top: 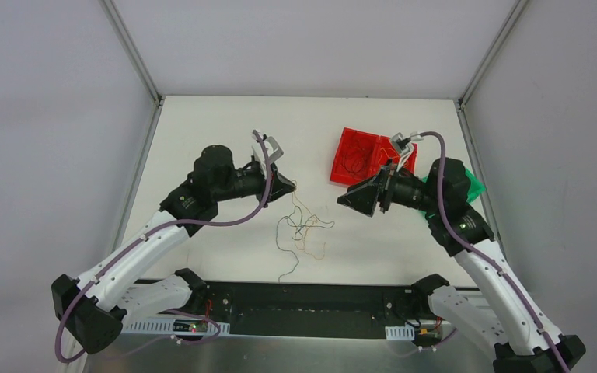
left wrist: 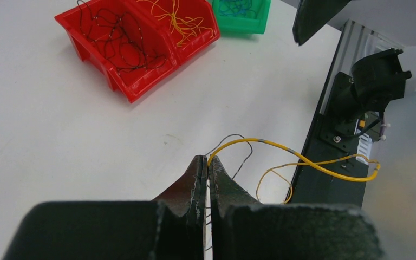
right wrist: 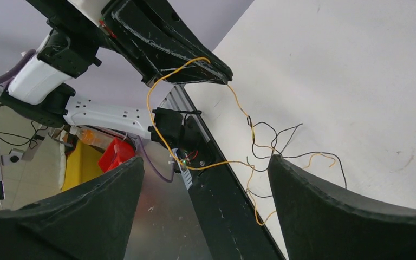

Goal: Untangle the cables
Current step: Untie the cable.

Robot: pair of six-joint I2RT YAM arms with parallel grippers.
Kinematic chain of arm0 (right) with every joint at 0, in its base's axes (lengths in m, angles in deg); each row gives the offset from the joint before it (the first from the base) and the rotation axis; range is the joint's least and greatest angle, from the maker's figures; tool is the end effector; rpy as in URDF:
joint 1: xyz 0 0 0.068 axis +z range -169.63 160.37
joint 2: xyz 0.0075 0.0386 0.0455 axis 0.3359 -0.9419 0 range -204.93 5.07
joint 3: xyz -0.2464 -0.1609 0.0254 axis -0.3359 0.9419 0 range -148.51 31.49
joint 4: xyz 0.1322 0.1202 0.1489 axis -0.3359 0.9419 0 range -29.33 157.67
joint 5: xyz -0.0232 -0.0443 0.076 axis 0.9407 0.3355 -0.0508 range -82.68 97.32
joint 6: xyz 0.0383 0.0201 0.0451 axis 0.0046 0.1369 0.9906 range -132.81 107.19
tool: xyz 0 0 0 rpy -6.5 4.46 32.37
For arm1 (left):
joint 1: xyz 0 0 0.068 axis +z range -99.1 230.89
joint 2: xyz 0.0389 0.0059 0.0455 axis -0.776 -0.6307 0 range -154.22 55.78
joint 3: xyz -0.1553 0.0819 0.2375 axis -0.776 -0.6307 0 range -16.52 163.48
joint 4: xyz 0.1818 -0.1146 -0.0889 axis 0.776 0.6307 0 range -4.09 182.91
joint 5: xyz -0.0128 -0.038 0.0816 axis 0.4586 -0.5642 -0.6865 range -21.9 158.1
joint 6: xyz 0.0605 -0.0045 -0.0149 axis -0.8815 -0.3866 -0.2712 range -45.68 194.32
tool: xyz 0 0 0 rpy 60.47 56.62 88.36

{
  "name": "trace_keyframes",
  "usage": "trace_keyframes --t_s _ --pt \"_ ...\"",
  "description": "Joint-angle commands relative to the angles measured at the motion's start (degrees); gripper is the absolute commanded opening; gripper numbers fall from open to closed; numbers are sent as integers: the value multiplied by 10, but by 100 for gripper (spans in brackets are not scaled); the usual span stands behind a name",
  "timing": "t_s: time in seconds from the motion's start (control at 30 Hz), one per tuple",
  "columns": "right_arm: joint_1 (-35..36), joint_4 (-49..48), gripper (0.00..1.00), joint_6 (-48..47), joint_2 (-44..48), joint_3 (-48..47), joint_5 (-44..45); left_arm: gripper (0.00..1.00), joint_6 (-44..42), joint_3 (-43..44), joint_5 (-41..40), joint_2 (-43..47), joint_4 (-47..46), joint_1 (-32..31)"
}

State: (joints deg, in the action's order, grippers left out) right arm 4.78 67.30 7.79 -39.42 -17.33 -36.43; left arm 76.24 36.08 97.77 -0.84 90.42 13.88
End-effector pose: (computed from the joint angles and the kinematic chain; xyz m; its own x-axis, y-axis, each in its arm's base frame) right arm 0.1069 0.0846 0.3865 -0.3606 0.1154 -0.9255 -0.8555 0.3543 0.3775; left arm 0.1403 -0.1354 0.3810 -0.1490 0.0759 -0.9859 0.9095 0.4018 -0.1065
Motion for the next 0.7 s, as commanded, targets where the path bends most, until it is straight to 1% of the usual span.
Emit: trace_keyframes --t_s 0.0,0.07,0.1,0.23,0.3,0.37,0.53,0.67 --pt "28 -27 86 -32 -16 12 47 0 17 29 35 11 -58 4" --pt "29 -24 80 -38 -34 17 70 0 13 30 37 21 -59 4" --pt "30 -25 80 -38 -45 22 83 0 11 30 35 25 -59 4" --pt "31 -57 78 -32 -81 55 96 0 6 30 33 40 -59 4" --pt "37 -77 78 -35 -89 74 81 0 3 31 35 45 -59 4" --pt "56 -80 77 -57 -86 90 74 0 -1 31 33 48 -59 4" --pt "116 -69 76 -124 -68 114 108 0 0 39 40 49 -55 4" --pt "152 -43 75 -154 -88 108 142 0 5 51 48 48 -54 4"
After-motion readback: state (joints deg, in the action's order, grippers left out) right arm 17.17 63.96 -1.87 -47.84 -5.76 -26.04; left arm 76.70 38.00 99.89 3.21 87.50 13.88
